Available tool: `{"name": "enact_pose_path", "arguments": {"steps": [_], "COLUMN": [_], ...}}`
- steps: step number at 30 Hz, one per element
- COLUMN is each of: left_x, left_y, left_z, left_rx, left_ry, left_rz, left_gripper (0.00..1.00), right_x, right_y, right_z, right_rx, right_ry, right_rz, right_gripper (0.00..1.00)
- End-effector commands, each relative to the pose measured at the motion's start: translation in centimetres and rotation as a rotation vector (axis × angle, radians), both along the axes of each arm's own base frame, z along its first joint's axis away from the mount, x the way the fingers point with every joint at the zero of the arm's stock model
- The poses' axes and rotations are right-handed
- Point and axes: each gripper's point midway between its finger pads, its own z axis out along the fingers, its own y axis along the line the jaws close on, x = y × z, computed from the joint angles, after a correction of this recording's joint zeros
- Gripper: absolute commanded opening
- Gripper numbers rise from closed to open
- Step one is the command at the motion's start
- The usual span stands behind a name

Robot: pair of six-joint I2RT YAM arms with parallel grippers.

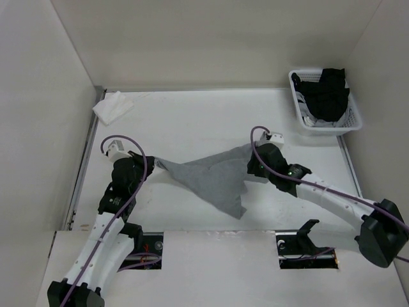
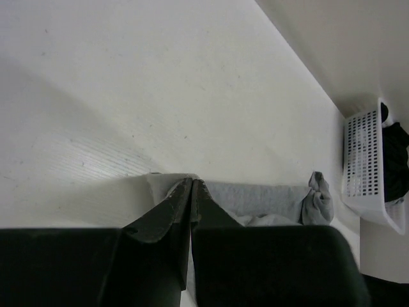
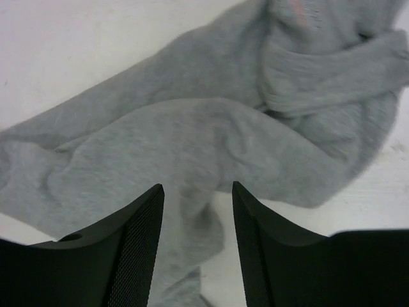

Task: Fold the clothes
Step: Flatten the tank top out

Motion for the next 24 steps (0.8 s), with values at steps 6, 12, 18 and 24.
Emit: {"name": "enact_pose_path", "arguments": {"steps": [6,12,18,24], "left_x": [0.9,0.8,0.4,0.2], "left_y": [-1.5,-2.8,-3.6,-4.4], "left_z": [0.1,0.3,0.0,0.2], "left_rx": [-0.021,-0.018,-0.010,-0.003], "left_ry": [-0.017,-0.027,-0.027,-0.033], "left_rz": [-0.058,-0.091,-0.112,-0.124], "left_gripper": [0.01,0.01,0.01,0.01], "right_x": [-2.3,0.6,1.3,2.2], "right_y": [-2.0,0.7,3.4,5.3], "right_z": [-5.1,-4.7,-4.4,-2.4], "right_rx": [0.096,0.234,0.309,0.397], "right_ry": [0.106,0.079,0.069,0.004], "right_rz": [-0.069,-0.033,0.011,0.047], "right_gripper": [0.39,0.58,0.61,0.58]}}
